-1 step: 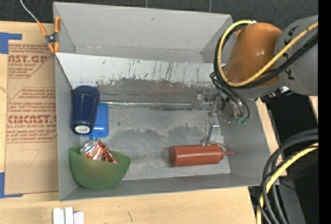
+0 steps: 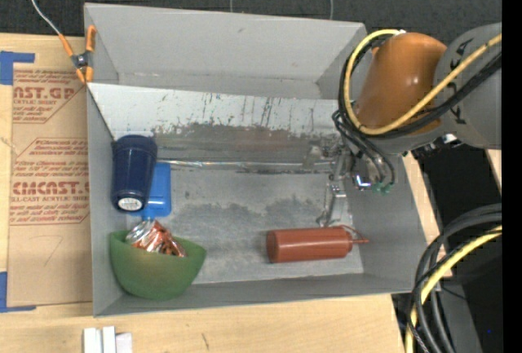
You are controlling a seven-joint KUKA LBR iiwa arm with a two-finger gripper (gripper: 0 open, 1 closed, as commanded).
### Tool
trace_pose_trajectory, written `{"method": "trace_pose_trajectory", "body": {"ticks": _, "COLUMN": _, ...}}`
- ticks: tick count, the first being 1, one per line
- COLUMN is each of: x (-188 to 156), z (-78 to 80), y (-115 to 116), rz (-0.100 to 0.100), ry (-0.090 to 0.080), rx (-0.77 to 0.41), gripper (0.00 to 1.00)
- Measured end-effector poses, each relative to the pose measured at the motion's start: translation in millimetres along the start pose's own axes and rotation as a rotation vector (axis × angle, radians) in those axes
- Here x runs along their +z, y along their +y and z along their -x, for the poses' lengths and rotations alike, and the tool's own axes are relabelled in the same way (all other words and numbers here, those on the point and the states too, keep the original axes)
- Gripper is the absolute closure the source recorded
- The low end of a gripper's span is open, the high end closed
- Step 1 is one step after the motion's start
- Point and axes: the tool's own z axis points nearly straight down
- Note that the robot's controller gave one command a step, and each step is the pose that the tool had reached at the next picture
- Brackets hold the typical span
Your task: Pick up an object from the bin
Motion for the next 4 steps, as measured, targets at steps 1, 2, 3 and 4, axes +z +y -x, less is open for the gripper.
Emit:
{"method": "trace_pose_trajectory", "body": {"ticks": 1, "x": 94.1, "z": -70.4, "y": -8.1, "rz": 0.001, "ry": 0.001, "rx": -0.21, "gripper": 0.0}}
{"method": "trace_pose_trajectory", "body": {"ticks": 2, "x": 28.2, "z": -74.6, "y": 17.5, "rz": 0.001, "ry": -0.001, "rx": -0.119, "gripper": 0.0}}
{"method": "trace_pose_trajectory", "body": {"ticks": 3, "x": 93.3, "z": -67.9, "y": -7.8, "rz": -0.001, "ry": -0.009, "rx": -0.208, "gripper": 0.0}}
{"method": "trace_pose_trajectory", "body": {"ticks": 4, "x": 97.5, "z": -70.2, "y": 12.4, "rz": 0.001, "ry": -0.014, "rx": -0.149, "gripper": 0.0}}
